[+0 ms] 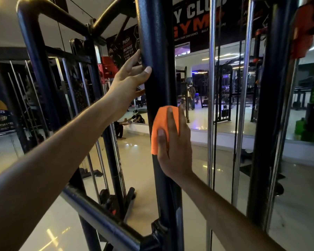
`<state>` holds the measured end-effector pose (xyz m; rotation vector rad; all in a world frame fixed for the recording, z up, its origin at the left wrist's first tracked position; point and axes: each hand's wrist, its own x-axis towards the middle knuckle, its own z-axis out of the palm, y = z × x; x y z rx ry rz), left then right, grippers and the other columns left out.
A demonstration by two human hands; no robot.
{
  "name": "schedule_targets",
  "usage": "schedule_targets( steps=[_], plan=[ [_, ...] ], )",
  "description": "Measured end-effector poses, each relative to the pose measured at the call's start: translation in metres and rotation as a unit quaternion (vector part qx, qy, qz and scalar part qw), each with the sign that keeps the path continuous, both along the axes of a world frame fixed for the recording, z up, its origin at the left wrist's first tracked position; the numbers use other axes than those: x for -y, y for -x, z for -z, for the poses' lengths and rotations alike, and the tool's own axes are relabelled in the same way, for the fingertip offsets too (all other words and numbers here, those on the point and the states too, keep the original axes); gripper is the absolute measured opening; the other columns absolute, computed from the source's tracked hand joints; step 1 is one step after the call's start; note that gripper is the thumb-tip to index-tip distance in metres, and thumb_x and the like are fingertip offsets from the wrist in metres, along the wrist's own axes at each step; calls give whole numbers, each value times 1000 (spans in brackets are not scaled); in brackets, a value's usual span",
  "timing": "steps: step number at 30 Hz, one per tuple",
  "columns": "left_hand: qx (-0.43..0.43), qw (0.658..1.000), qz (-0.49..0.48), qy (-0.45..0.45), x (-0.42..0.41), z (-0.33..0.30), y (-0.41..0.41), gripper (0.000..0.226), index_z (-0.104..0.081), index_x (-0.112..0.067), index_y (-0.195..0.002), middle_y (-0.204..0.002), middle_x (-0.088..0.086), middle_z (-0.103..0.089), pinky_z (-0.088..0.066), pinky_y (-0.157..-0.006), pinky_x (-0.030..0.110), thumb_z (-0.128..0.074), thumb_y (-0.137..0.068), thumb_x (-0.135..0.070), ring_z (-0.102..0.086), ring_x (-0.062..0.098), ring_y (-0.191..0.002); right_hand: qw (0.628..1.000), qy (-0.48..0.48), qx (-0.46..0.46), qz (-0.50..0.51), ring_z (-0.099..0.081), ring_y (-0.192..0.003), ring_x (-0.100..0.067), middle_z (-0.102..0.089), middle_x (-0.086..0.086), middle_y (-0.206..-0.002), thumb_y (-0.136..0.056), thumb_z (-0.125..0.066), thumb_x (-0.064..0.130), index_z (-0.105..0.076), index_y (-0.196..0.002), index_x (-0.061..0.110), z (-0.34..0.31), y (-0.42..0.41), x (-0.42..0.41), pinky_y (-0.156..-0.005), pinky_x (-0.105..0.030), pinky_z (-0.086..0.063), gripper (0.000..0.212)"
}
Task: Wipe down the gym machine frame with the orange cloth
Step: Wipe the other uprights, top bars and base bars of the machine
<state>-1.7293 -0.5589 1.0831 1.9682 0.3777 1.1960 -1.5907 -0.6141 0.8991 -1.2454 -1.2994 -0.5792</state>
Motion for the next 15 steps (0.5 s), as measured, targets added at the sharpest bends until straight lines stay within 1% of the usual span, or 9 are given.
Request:
schedule_targets(
  steps=[3,5,7,8,10,11,12,14,15],
  plan=[
    [-9,1000,-2,5,-1,8,0,71,-28,-42,-167,-142,-14,-69,-39,-122,59,-64,-107,-30,-59,14,-140,999,-36,-17,-25,-23,-161,-25,-4,-3,-182,-116,-31,48,-10,-174,33,-53,-2,-2,-115,-53,-47,63],
    [-1,1000,-9,10,0,11,1,72,-31,-45,-166,-142,-16,-68,-35,-124,61,-67,-105,-33,-56,15,-143,998,-54,-3,-25,-23,-161,-25,-8,-6,-182,-117,-35,42,-17,-174,26,-89,-4,-7,-117,-36,-37,62],
    [6,1000,-9,22,0,15,2,71,-32,-45,-166,-144,-15,-66,-35,-125,60,-67,-105,-32,-54,15,-145,998,-64,10,-6,-22,-162,-26,-9,-7,-182,-118,-38,40,-19,-174,24,-96,-5,-9,-116,-23,-26,61],
    [6,1000,-5,25,1,18,2,70,-32,-43,-166,-146,-13,-65,-36,-124,60,-66,-106,-30,-55,16,-144,998,-62,14,1,-22,-162,-26,-8,-7,-182,-118,-39,40,-18,-174,24,-83,-4,-9,-118,-24,-28,61],
    [4,1000,4,27,4,28,3,68,-32,-41,-167,-146,-11,-66,-41,-122,57,-63,-108,-26,-60,14,-140,999,-39,17,11,-24,-162,-27,-3,-4,-183,-118,-37,41,-14,-175,28,-32,-2,-5,-119,-44,-44,63],
    [2,1000,6,29,6,35,3,67,-32,-40,-167,-145,-10,-67,-44,-121,54,-62,-109,-24,-62,11,-136,1000,-19,16,10,-25,-161,-28,1,-2,-183,-117,-36,41,-10,-175,31,-2,-1,-2,-117,-53,-47,64],
    [-1,999,8,31,8,41,3,66,-32,-40,-167,-145,-10,-66,-47,-119,51,-61,-110,-23,-65,9,-132,1000,-1,11,5,-26,-160,-28,2,0,-183,-116,-35,42,-6,-174,35,26,1,2,-115,-57,-48,66],
    [-7,999,10,38,9,53,3,67,-31,-40,-167,-146,-9,-66,-49,-117,47,-61,-110,-23,-66,6,-130,1000,17,-6,-3,-28,-159,-28,1,0,-183,-115,-33,44,-1,-173,40,52,2,7,-114,-57,-48,66],
    [-10,999,10,41,9,56,3,67,-31,-41,-167,-146,-9,-66,-48,-118,49,-61,-110,-25,-65,7,-131,1000,21,-19,-9,-28,-158,-27,-1,-1,-183,-115,-33,45,-2,-173,40,45,3,6,-115,-54,-47,66]
  ],
)
